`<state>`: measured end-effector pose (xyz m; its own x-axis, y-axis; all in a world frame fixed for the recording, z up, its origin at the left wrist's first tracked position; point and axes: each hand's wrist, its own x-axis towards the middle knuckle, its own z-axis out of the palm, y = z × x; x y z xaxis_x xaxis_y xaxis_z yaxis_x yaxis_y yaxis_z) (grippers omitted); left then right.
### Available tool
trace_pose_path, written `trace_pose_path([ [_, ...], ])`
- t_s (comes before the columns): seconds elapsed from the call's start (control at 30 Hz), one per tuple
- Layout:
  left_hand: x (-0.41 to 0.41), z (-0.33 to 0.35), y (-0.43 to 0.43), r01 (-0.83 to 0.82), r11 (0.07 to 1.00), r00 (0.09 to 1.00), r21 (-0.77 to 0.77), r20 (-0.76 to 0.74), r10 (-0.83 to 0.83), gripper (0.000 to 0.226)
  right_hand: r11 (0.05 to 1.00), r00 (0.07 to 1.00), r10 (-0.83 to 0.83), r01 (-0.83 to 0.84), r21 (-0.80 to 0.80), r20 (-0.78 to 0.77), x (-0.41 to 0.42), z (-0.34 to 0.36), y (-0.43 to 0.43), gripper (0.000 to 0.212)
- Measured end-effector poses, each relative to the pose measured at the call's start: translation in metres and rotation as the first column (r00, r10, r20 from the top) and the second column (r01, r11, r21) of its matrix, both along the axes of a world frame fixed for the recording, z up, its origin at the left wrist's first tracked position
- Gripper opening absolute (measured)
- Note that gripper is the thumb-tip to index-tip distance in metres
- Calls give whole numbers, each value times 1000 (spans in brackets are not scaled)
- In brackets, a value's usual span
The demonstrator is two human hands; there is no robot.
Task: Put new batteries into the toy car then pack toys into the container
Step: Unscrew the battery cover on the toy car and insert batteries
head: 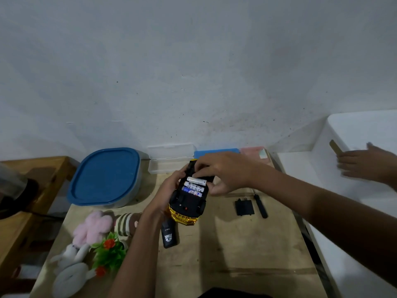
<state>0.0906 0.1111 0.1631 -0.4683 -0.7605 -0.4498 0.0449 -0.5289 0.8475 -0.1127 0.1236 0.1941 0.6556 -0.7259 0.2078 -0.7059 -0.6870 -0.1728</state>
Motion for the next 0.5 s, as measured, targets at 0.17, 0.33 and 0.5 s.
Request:
trace_pose_path([
  [0.17,0,0,-5,-99,995,995,13,-23,99,56,961,942,-266,243,134,203,2,-14,10,35],
  [0.33,-3,-2,-2,-130,989,992,-64,-5,129,42,928,903,-369,347,133,218,6,-27,17,31],
  [0.5,-7,-5,5,-70,990,997,-126,35,75,34,924,906,-383,376,71,179,8,-29,21,23],
])
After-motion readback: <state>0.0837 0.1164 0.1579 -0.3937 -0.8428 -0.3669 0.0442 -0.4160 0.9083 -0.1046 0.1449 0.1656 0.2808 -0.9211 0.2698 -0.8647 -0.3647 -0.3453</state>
